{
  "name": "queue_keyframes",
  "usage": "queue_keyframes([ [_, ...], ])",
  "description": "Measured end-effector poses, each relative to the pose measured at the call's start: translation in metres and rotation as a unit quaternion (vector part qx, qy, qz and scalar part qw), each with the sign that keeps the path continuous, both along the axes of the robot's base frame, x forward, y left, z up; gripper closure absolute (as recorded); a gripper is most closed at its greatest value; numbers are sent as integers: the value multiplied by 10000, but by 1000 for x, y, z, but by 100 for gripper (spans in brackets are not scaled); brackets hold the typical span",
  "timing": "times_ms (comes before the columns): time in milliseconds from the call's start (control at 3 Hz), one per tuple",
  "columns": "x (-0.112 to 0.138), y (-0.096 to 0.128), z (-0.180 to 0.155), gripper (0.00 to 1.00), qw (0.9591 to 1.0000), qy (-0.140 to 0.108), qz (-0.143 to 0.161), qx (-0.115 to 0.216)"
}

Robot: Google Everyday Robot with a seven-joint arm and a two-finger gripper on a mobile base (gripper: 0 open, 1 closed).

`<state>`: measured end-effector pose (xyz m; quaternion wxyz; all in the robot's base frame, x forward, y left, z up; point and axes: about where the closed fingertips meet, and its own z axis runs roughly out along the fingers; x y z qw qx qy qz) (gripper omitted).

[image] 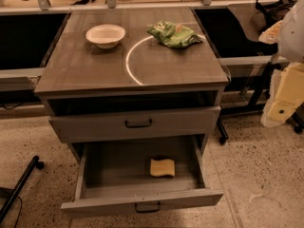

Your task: Pick sponge from middle drawer and place on counter

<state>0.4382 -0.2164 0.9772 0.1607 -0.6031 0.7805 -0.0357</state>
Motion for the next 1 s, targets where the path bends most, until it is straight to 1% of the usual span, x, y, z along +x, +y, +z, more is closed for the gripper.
queue_keyframes([
  [333,0,0,0,0,10000,1,1,1],
  [667,-2,12,-28,0,9992,213,116,305],
  [1000,-7,44,-84,0,9925,634,415,963],
])
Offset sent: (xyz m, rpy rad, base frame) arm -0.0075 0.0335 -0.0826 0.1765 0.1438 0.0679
